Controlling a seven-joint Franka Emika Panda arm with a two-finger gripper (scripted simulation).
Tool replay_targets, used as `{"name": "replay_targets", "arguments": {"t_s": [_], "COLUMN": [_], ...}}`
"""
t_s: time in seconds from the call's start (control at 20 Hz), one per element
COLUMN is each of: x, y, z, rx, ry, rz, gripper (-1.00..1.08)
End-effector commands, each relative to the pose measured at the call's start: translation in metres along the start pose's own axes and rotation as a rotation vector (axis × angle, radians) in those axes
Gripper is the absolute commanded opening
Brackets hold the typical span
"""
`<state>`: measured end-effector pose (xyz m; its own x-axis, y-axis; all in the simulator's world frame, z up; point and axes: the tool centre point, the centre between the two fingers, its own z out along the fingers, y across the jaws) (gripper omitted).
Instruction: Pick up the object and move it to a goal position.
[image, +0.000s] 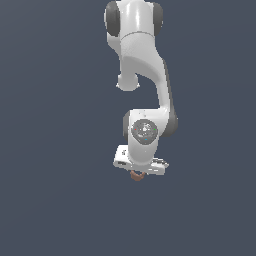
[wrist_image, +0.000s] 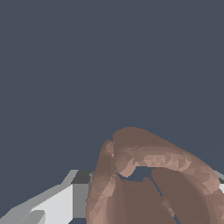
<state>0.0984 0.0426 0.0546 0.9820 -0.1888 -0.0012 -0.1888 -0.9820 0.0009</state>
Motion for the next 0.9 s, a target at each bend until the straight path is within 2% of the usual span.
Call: {"name": "replay_targets", "arguments": {"t_s": [0.0, 0.85], "x": [-0.001, -0.015], "y": [-0.013, -0.157], "z": [-0.008, -0.092], "rx": [0.001, 0.0], "ry": [0.001, 0.001], "rz": [-0.002, -0.001], "gripper": [-1.0, -1.0]}}
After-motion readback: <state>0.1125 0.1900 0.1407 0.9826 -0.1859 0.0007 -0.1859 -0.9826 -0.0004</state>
